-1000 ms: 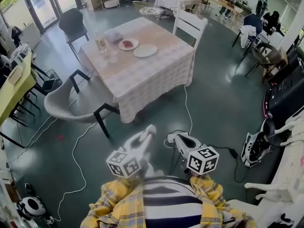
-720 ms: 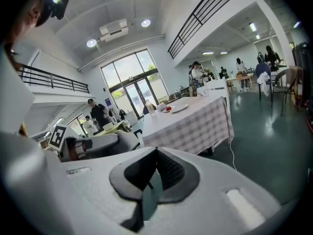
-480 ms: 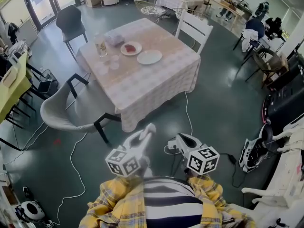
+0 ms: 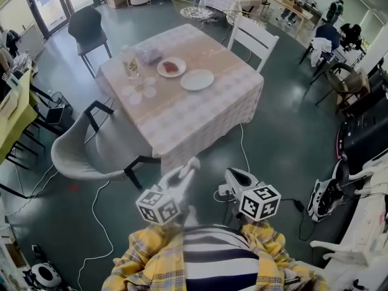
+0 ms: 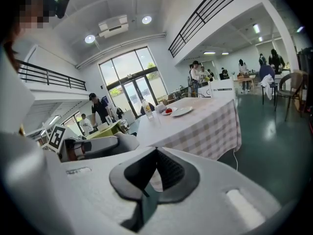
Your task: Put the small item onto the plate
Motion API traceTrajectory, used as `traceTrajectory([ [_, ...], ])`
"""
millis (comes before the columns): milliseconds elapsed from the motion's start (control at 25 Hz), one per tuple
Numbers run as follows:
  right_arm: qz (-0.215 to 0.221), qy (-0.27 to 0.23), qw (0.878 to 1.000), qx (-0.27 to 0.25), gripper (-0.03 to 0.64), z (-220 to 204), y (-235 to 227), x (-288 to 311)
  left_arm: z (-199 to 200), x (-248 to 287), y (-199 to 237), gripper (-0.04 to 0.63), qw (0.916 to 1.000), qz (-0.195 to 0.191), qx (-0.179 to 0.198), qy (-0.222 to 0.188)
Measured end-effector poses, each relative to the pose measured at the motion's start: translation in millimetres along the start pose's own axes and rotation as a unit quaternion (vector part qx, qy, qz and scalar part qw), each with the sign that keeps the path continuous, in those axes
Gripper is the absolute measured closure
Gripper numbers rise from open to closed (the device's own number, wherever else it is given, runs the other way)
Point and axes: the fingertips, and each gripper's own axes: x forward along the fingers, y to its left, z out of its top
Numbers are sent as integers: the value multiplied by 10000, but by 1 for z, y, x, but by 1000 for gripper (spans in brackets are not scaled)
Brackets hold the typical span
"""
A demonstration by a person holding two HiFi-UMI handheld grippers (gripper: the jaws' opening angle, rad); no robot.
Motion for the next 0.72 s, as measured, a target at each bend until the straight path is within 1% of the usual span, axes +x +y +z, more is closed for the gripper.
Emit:
traceTrajectory([
  [80,-59,-2,10000,-34,620,5,0,7,5,1,5,492,10000,-30,-14,19],
  [240,-181,46,9994,-308,620,16,2,18,11,7,15,492,9999,-80,-68,31],
  [440,-179,125,9992,-322,620,22,0,31,17,15,21,492,9998,-157,-107,23],
  [720,-144,-8,9987,-480,620,54,-21,61,37,41,39,492,9999,-44,-67,-119],
])
